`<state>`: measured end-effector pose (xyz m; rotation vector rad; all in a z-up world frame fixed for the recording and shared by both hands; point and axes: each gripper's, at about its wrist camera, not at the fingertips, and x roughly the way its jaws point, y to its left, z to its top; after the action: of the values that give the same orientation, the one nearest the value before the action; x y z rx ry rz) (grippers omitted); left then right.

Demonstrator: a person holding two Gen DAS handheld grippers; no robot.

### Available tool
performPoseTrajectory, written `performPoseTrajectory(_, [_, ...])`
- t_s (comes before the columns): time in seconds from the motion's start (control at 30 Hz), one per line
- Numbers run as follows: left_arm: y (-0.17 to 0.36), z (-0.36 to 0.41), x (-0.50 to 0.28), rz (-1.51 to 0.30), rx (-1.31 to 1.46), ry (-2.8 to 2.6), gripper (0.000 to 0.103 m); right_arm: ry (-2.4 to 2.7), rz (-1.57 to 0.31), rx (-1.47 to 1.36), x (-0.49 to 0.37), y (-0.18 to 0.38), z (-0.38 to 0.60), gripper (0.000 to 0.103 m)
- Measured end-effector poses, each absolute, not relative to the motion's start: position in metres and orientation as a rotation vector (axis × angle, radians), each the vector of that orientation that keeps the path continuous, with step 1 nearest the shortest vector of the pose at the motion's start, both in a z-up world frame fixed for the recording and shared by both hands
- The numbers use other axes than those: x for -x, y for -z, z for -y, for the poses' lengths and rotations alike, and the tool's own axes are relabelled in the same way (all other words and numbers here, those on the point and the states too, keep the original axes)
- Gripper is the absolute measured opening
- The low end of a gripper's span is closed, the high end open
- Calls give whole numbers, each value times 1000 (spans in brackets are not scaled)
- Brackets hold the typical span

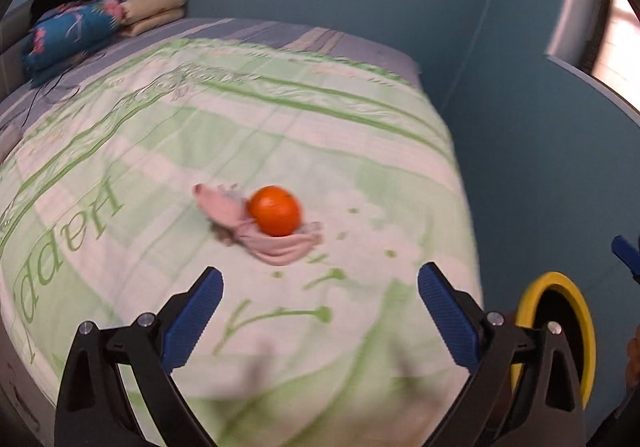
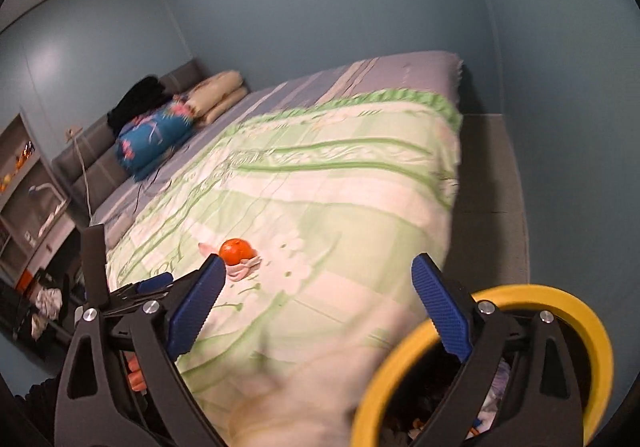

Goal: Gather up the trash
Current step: 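Move both open tools back to the orange and pink cloth on the bed, then grasp the orange with the right tool while the left tool grasps the pink cloth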

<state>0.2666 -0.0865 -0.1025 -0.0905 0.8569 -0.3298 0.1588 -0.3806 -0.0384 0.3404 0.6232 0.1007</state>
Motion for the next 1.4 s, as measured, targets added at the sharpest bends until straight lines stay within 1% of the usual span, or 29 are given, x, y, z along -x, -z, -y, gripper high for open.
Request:
performPoseTrajectory(0.1, [118, 68, -287, -885, 108, 280, 94, -147, -653, -325, -185, 44, 363, 90])
performPoseTrajectory(0.43, [161, 51, -334, -958, 146, 237, 94, -241, -837, -236, -290, 78, 300, 90])
performPoseTrajectory(0.87, [184, 40, -369, -1010, 193, 204, 94, -288, -906, -183, -348, 89, 259, 90])
performPoseTrajectory(0.93, [186, 38, -373, -1017, 188, 199, 91, -291, -912, -170, -352, 90, 254, 90])
performPoseTrajectory(1.0, [186, 38, -375, -1020, 165, 182, 81, -294, -918, -157, -354, 92, 251, 90])
performPoseTrajectory(1.03, [187, 37, -377, -1024, 161, 179, 80, -295, -923, -151, -356, 93, 249, 90])
performPoseTrajectory(1.1, [188, 32, -380, -1032, 172, 176, 73, -298, -933, -151, -360, 96, 246, 90])
performPoseTrajectory(1.2, [189, 26, -380, -1040, 181, 173, 67, -302, -947, -150, -364, 101, 241, 90])
performPoseTrajectory(1.4, [190, 17, -379, -1070, 152, 152, 59, -312, -988, -132, -374, 115, 226, 90])
